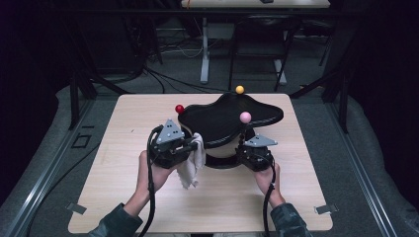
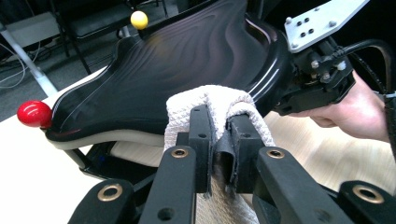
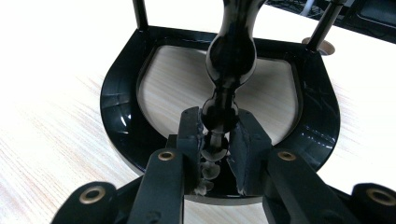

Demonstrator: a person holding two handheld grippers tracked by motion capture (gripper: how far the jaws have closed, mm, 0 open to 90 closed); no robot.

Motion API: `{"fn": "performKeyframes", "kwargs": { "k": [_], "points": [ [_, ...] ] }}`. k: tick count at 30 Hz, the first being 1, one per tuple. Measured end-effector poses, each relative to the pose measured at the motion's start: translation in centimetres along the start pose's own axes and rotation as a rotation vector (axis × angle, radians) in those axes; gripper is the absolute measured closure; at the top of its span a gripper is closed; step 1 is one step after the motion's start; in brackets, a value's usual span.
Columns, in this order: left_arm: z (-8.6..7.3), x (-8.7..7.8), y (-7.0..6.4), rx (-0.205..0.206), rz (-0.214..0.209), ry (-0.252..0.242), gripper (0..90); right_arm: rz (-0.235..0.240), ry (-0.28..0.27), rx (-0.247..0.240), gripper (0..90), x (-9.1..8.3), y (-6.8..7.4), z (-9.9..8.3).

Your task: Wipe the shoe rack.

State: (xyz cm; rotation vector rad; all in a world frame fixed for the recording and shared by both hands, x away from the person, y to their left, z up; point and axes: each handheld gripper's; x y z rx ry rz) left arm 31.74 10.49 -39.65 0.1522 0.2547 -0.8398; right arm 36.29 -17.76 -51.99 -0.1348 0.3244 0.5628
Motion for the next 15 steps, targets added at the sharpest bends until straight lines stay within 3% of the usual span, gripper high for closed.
{"fn": "performKeyframes", "kwargs": {
  "k": [15],
  "points": [
    [-2.1,2.0,4.2,-0.056,0.085,0.067,82.2,0.003,0.002,-0.001,74.7,0.0,0.0,0.0]
  ]
}}
Point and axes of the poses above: each handheld gripper's, and its own axes: x roughly forward along the jaws, z roughly out of its top, y roughly to its left, and after that the axes turned 14 degrees about -y, right-handed
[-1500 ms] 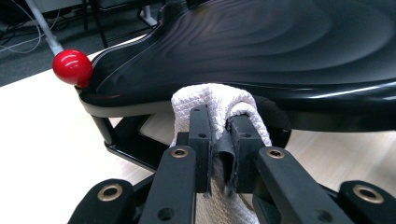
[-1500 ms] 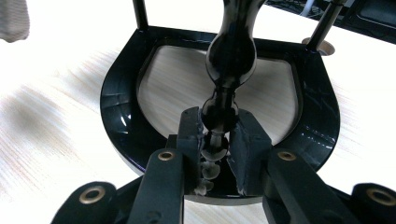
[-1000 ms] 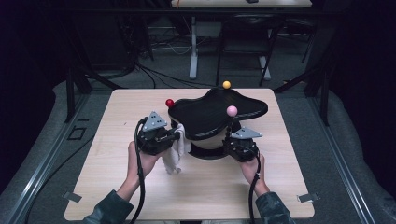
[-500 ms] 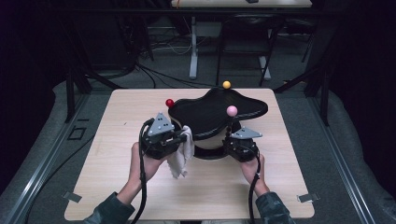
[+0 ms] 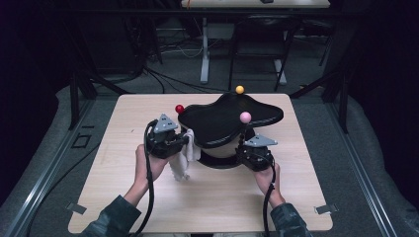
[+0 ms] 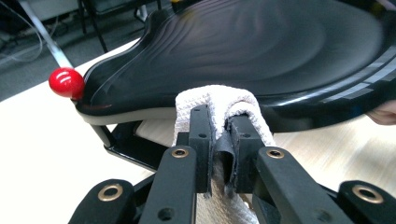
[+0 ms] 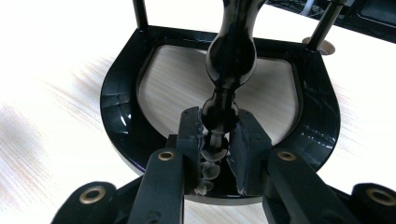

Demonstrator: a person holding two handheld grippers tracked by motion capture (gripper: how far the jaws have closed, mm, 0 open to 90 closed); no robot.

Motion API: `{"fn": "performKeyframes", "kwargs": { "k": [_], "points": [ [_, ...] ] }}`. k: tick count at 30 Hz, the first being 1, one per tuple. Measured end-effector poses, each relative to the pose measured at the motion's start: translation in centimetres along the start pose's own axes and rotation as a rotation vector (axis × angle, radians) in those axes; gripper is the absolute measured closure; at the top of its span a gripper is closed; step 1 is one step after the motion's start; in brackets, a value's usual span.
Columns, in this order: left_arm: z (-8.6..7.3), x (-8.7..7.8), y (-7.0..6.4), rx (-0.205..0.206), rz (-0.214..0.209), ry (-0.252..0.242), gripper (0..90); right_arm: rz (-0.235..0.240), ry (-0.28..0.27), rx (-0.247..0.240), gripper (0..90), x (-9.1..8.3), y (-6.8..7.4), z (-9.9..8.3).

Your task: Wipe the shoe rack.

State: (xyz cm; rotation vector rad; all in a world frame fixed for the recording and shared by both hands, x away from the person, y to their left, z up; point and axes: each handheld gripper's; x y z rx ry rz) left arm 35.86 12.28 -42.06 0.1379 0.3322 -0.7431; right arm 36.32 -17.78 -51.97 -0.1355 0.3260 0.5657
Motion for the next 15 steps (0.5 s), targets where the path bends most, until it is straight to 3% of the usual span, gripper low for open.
{"fn": "performKeyframes", "kwargs": {
  "k": [15],
  "points": [
    [-1.4,3.8,3.9,-0.042,0.092,0.076,82.2,0.001,0.000,-0.002,74.7,0.0,0.0,0.0]
  ]
}}
Point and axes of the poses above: each handheld gripper's, and its own axes: x roughly forward along the jaws, z roughly out of its top, y roughly to its left, and after that the axes turned 14 degrees about -y, right-handed
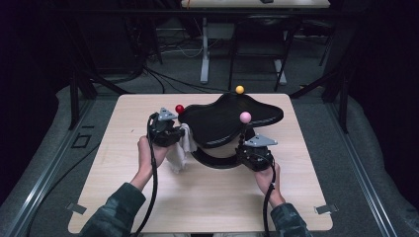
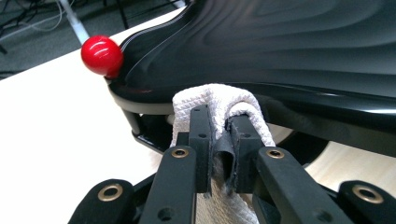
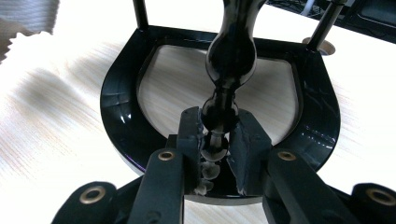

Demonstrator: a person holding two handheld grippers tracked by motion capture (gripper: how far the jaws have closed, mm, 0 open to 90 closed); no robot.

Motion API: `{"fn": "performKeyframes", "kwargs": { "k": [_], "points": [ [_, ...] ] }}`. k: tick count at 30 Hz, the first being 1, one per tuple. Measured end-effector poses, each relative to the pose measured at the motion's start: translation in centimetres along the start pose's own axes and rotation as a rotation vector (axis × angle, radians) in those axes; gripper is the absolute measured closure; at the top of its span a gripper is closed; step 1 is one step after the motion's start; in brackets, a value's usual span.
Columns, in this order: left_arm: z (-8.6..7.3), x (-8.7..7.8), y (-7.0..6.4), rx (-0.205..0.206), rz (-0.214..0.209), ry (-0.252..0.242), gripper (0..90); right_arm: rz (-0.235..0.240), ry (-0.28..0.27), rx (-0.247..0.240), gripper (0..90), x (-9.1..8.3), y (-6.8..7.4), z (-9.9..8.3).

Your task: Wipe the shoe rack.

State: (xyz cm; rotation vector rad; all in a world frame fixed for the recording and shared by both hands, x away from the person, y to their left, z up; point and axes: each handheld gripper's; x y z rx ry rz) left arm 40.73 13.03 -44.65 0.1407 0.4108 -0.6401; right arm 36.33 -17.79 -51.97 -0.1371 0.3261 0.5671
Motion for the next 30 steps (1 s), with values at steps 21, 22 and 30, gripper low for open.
{"fn": "performKeyframes", "kwargs": {
  "k": [21,22,30],
  "points": [
    [-1.0,3.1,3.8,-0.028,0.105,0.082,82.2,0.001,0.001,0.002,74.8,0.0,0.0,0.0],
    [-1.0,3.3,4.0,-0.031,0.108,0.085,82.2,-0.001,0.000,0.001,74.8,0.0,0.0,0.0],
    [-1.2,4.0,5.1,-0.060,0.121,0.096,82.1,-0.002,0.005,-0.001,75.0,-0.1,0.0,0.0]
  ]
}}
Point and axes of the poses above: each handheld gripper's, and its own axes: x roughly forward along the jaws, z roughly out of its top, y roughly to its left, and after that the axes turned 14 degrees about -y, right-handed
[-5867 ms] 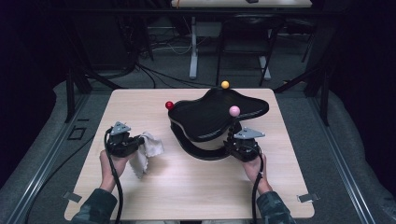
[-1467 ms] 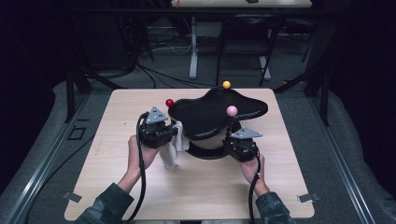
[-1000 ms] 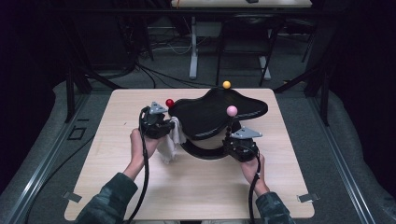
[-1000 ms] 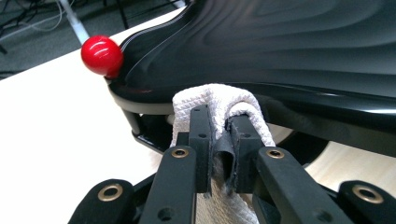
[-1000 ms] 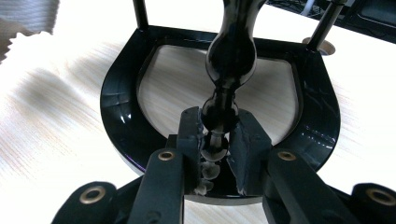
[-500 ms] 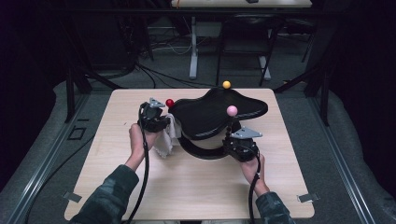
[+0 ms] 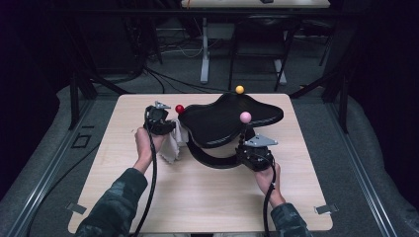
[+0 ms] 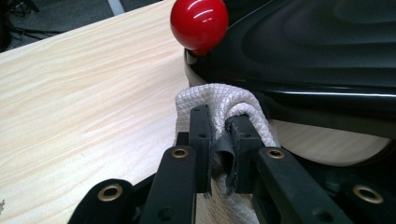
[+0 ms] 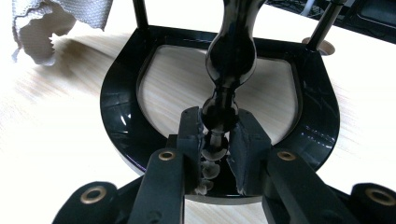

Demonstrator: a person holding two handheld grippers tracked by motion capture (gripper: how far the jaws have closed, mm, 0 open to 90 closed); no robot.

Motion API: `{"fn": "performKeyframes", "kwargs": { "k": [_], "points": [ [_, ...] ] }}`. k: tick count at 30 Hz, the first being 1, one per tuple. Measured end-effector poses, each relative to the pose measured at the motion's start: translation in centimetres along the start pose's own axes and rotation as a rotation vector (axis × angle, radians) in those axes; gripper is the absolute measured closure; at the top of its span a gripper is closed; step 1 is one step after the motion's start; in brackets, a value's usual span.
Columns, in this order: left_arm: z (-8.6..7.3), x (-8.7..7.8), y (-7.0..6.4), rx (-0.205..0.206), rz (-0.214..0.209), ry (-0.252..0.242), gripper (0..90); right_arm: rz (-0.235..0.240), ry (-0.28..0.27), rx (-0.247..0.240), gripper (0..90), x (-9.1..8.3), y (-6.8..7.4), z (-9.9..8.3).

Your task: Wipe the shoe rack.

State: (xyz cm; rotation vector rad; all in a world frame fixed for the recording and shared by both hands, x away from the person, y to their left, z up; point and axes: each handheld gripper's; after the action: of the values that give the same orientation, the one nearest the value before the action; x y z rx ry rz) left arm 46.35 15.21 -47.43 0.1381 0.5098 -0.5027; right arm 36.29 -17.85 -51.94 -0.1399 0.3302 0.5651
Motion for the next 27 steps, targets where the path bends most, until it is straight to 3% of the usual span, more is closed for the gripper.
{"fn": "performKeyframes", "kwargs": {
  "k": [9,13,27],
  "points": [
    [-0.1,0.4,0.3,-0.015,0.007,0.001,82.1,0.000,-0.006,0.005,75.2,0.0,0.0,0.0],
    [-0.3,0.1,0.4,-0.013,-0.015,-0.033,81.9,0.003,0.000,0.002,75.2,-0.2,-0.1,0.0],
    [-1.8,-1.0,0.1,0.000,-0.028,-0.089,81.9,0.000,0.023,0.009,75.2,-1.8,-1.6,-0.4]
  ]
}}
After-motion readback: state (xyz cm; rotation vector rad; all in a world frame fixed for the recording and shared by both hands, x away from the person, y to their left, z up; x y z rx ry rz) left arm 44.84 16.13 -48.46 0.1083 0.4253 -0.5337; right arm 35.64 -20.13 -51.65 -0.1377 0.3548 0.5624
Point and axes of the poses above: each handheld gripper's, and its own axes: x roughly forward along the jaws, z roughly out of its top, y roughly to its left, and after that the axes turned 14 degrees about -y, right-handed
